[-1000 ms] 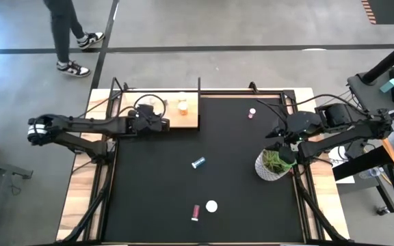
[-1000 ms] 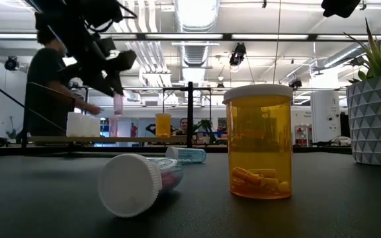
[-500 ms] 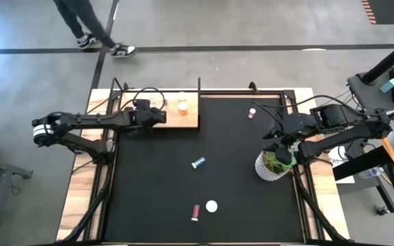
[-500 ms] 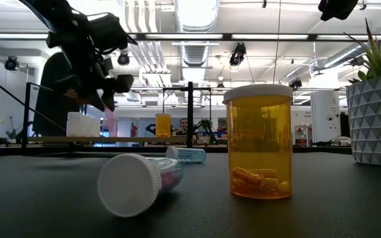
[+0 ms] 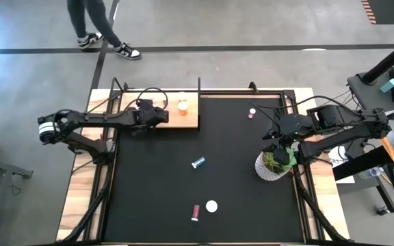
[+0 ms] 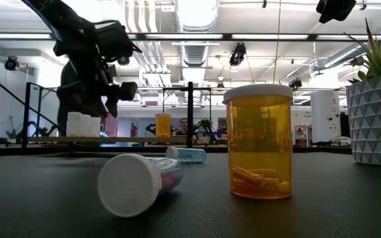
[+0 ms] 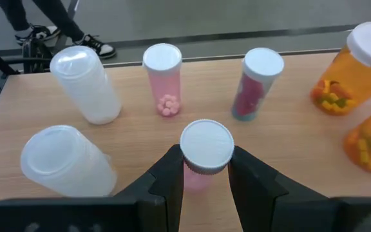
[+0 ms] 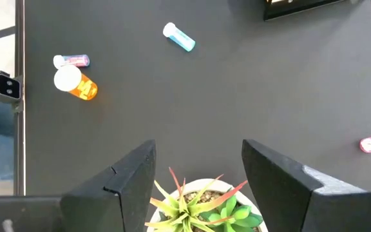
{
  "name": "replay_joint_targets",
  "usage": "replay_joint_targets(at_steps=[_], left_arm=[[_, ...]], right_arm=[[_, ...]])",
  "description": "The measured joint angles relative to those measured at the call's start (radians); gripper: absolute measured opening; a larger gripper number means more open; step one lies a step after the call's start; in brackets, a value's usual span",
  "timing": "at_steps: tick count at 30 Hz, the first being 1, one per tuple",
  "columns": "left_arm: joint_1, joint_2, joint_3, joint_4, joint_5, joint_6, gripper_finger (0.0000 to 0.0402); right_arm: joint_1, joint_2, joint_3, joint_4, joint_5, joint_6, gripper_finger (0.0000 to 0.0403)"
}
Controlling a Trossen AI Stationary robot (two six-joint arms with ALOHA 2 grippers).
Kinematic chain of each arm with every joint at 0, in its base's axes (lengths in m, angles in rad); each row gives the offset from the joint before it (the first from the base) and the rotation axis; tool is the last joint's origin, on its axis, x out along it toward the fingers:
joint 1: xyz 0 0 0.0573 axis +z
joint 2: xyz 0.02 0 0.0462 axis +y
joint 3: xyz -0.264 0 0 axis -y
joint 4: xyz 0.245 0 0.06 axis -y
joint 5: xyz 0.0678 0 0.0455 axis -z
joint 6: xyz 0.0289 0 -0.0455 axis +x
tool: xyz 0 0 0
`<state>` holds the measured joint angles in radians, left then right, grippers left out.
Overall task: Pick and place medicine bottles onto shelf by color
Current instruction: Put the bottom pink pill bottle into the shelf
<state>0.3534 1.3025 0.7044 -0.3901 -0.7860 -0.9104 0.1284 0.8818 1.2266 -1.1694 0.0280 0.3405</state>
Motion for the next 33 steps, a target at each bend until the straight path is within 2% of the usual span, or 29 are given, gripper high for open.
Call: replay_joint_targets(at_steps=[29, 33], left_arm=[[0.0, -0.03, 0.01, 0.015, 0.057, 0.001, 0.0089], [0.0, -0.03, 0.01, 0.015, 0.059, 0.05, 0.0089]], right_arm=[[0.0, 0.043, 0.0, 0.0, 0.0, 0.0, 0.0219], [0.0, 0.043, 0.0, -0.024, 0.0, 0.0, 0.0219]])
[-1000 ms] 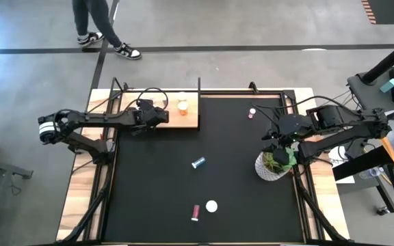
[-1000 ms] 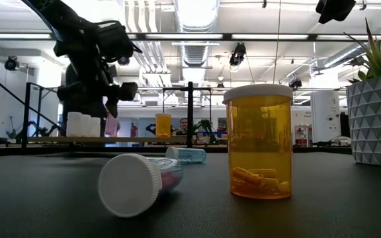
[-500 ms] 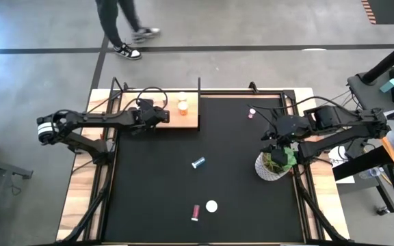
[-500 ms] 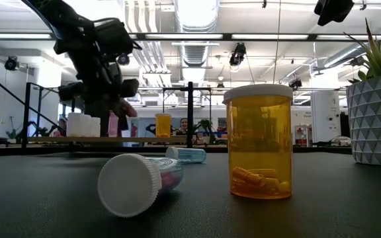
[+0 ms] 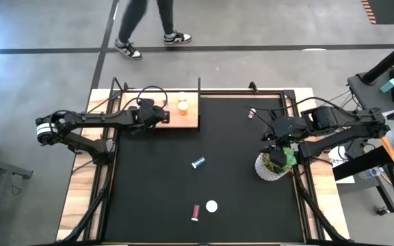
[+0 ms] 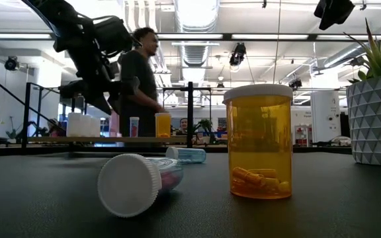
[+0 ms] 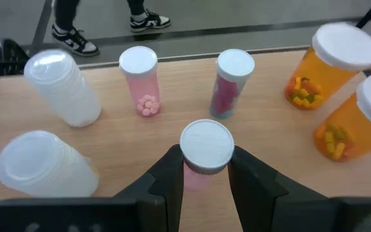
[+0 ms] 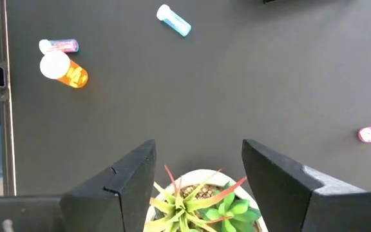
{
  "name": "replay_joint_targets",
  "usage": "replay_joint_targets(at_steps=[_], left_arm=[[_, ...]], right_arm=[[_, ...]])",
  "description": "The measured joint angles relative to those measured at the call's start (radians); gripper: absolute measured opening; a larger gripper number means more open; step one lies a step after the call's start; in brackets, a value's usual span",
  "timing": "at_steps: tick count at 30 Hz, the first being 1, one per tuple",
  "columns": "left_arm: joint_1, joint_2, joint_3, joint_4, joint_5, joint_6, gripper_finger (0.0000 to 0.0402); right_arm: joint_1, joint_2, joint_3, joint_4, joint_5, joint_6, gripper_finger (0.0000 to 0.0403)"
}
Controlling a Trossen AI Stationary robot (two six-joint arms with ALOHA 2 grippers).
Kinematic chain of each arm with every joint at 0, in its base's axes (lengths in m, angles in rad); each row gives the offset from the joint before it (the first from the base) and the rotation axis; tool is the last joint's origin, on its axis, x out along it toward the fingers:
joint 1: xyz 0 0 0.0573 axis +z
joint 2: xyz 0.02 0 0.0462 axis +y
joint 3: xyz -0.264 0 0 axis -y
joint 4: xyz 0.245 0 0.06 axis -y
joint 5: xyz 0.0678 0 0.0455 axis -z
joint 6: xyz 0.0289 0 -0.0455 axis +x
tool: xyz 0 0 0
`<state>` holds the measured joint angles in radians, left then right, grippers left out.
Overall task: Pick and place medicine bottles onto shelf by color
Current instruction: Put the bottom pink pill bottle into the shelf
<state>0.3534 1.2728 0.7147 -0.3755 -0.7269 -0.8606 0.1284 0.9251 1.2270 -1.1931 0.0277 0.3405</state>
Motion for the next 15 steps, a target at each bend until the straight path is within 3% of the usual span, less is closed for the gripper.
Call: replay_joint_targets(at_steps=[15], left_arm=[[0.0, 0.0, -0.001, 0.0, -0.001, 0.008, 0.0089]], right_arm=[[0.005, -0.212, -0.063, -0.265, -0.001, -0.001, 0.0219]])
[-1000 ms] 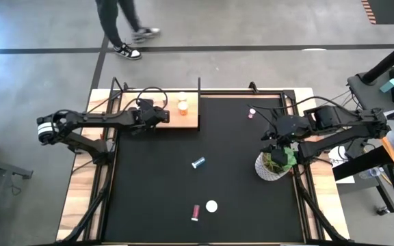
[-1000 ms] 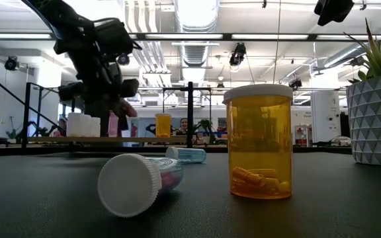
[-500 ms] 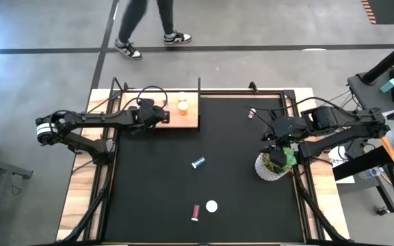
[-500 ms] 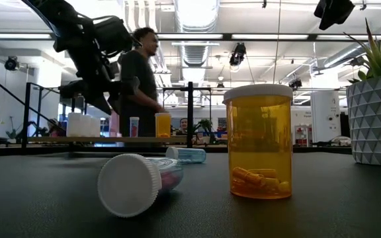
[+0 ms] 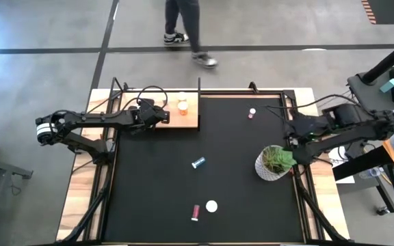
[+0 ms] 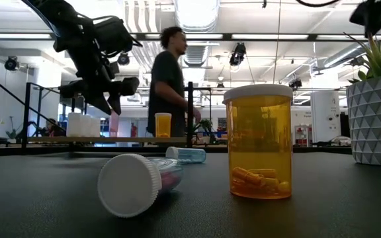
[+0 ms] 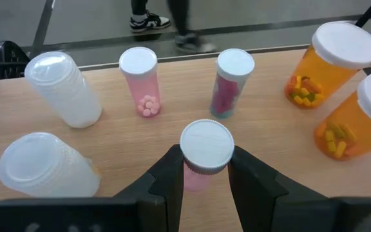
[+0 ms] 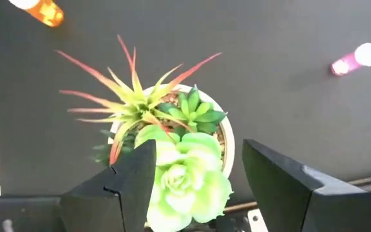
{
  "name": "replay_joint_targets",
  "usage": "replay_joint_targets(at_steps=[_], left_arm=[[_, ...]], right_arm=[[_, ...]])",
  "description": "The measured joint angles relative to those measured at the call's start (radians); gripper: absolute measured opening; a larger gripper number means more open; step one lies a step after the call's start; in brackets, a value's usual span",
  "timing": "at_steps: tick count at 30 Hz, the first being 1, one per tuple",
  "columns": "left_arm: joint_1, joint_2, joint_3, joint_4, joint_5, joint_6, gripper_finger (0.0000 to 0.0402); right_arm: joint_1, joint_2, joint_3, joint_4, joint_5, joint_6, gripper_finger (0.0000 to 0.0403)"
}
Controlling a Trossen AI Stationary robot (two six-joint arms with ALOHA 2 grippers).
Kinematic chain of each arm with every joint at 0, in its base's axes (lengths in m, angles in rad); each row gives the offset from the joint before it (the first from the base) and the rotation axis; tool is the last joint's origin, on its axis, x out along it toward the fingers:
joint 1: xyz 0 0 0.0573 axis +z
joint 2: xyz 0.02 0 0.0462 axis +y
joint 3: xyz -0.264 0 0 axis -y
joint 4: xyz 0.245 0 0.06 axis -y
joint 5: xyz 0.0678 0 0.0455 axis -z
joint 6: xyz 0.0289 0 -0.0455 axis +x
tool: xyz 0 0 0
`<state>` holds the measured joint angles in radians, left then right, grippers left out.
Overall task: Pick and place medicine bottles onto shelf by color
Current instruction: Put the bottom pink pill bottle into the shelf
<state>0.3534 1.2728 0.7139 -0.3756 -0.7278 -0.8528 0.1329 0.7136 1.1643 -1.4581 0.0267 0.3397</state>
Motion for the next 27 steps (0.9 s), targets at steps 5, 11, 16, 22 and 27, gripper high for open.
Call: replay_joint_targets(at_steps=[5, 11, 16, 22, 27], left_arm=[[0.0, 0.0, 0.0, 0.0, -0.002, -0.003, 0.0089], [0.0, 0.0, 0.0, 0.0, -0.011, -0.004, 0.0089], [0.001, 0.0, 0.0, 0.0, -0.011, -0.004, 0.0089], [0.001, 0.0, 0.0, 0.0, -0.012, -0.004, 0.0089], [0.001, 0.0, 0.0, 0.0, -0.013, -0.004, 0.0089]], right_arm=[[0.0, -0.104, -0.111, 0.085, 0.0, 0.0, 0.0219], [0.001, -0.21, -0.306, 0.325, 0.0, 0.0, 0.0219], [0.006, -0.25, -0.468, 0.642, 0.0, 0.0, 0.0219], [0.006, -0.255, -0.665, 1.09, 0.0, 0.0, 0.0219], [0.006, -0.254, -0.805, 1.398, 0.0, 0.0, 0.0219]])
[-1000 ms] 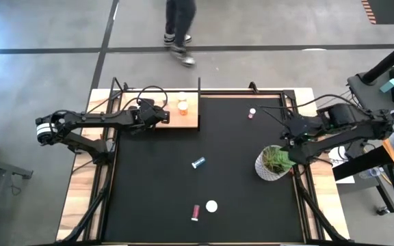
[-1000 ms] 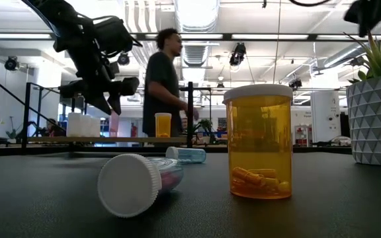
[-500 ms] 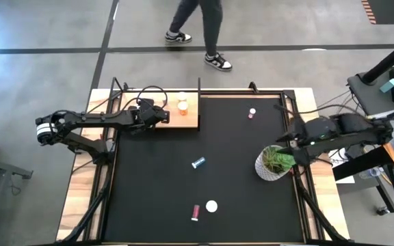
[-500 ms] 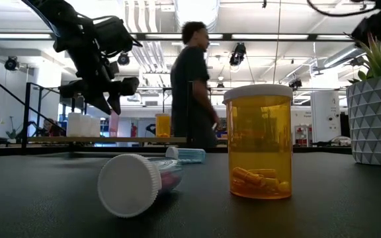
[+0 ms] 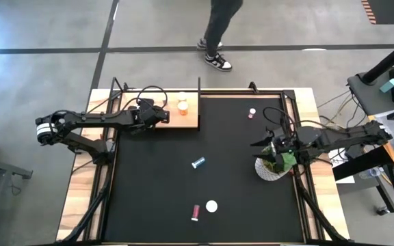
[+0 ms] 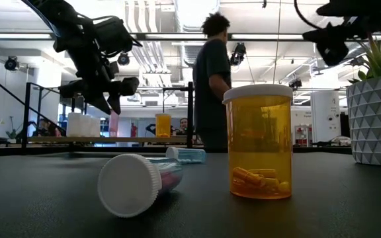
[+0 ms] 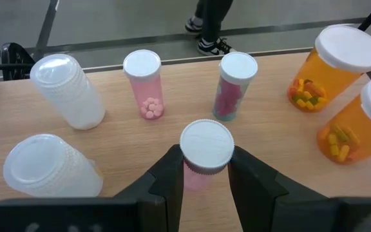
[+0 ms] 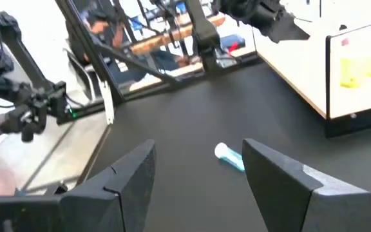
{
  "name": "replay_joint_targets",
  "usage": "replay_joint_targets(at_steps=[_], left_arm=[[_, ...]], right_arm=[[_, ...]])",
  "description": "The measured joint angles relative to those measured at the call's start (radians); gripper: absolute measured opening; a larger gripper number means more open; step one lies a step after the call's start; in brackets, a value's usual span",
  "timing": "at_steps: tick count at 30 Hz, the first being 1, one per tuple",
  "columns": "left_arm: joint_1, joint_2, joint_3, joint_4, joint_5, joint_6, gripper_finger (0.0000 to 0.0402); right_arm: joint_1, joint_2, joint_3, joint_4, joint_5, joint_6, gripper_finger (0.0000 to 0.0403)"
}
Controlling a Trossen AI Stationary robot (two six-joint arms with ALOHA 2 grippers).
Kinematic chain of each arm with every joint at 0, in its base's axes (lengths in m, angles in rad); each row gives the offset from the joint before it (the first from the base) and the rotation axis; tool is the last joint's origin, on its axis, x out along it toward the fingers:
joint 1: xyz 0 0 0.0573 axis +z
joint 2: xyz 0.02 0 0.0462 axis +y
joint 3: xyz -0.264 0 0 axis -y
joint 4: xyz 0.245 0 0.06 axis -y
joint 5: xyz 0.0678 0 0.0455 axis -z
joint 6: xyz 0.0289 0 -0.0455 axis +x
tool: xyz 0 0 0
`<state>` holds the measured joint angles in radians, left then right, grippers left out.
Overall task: Pick and place medicine bottles onto shelf by color
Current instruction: Put the bottom pink pill bottle into the shelf
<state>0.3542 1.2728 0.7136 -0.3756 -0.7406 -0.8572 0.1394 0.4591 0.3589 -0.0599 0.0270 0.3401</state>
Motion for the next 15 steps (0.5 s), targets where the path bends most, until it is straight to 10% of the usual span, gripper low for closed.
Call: replay_joint_targets(at_steps=[15], left_arm=[[0.0, 0.0, 0.0, 0.0, 0.0, 0.0, 0.0089]], right_arm=[[0.0, 0.008, -0.117, 0.142, 0.0, 0.0, 0.0219]])
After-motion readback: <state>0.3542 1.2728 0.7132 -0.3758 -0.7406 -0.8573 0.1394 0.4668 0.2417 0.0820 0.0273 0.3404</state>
